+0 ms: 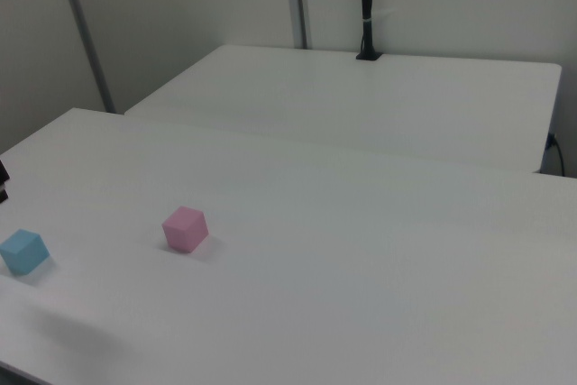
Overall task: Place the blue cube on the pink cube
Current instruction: 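Lower the open gripper over the light-blue cube and close on it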
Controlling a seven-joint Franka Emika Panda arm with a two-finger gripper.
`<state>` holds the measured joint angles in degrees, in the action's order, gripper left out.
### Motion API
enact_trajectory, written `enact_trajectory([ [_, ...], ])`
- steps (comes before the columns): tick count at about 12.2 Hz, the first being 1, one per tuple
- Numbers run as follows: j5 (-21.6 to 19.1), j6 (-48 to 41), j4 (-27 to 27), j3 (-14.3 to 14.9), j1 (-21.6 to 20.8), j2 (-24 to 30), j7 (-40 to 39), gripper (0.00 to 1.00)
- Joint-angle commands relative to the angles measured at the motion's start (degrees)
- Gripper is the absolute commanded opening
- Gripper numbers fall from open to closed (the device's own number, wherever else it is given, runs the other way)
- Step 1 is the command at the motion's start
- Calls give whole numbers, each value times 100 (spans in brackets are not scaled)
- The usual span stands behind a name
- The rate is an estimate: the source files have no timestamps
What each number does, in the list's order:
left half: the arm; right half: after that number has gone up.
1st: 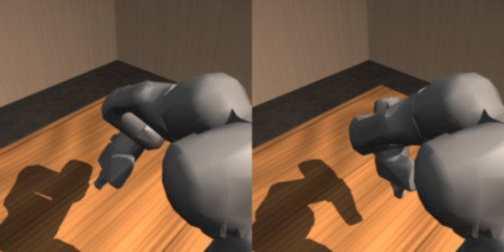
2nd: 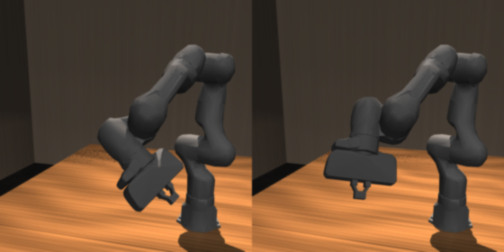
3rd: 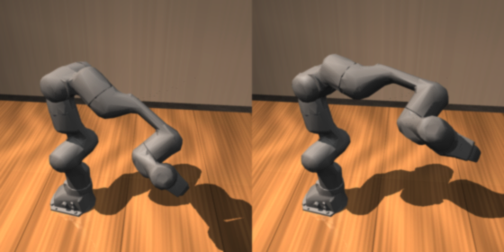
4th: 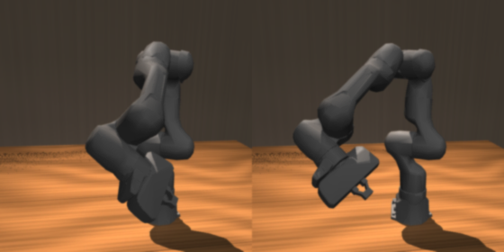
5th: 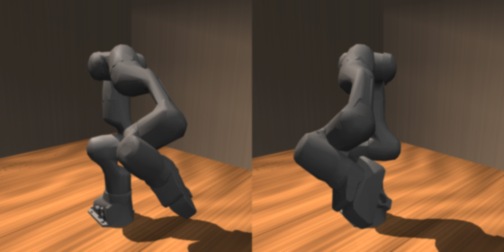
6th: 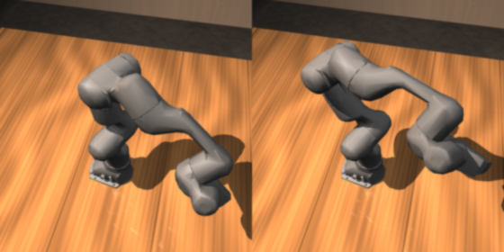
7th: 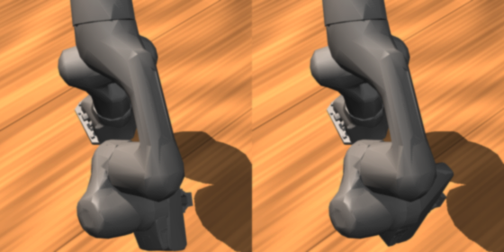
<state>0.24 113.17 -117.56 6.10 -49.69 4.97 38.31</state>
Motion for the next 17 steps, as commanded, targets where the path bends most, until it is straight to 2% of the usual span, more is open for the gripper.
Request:
enact_trajectory([
  [1,-95,547,-65,93,-67,-610,291,100],
  [6,-68,846,-205,93,-110,-1120,247,100],
  [10,-59,1303,-539,102,-189,-1253,256,100],
  [14,-51,1497,-549,102,-234,-1376,273,100],
  [17,-42,1682,-549,102,-234,-1437,282,89],
])
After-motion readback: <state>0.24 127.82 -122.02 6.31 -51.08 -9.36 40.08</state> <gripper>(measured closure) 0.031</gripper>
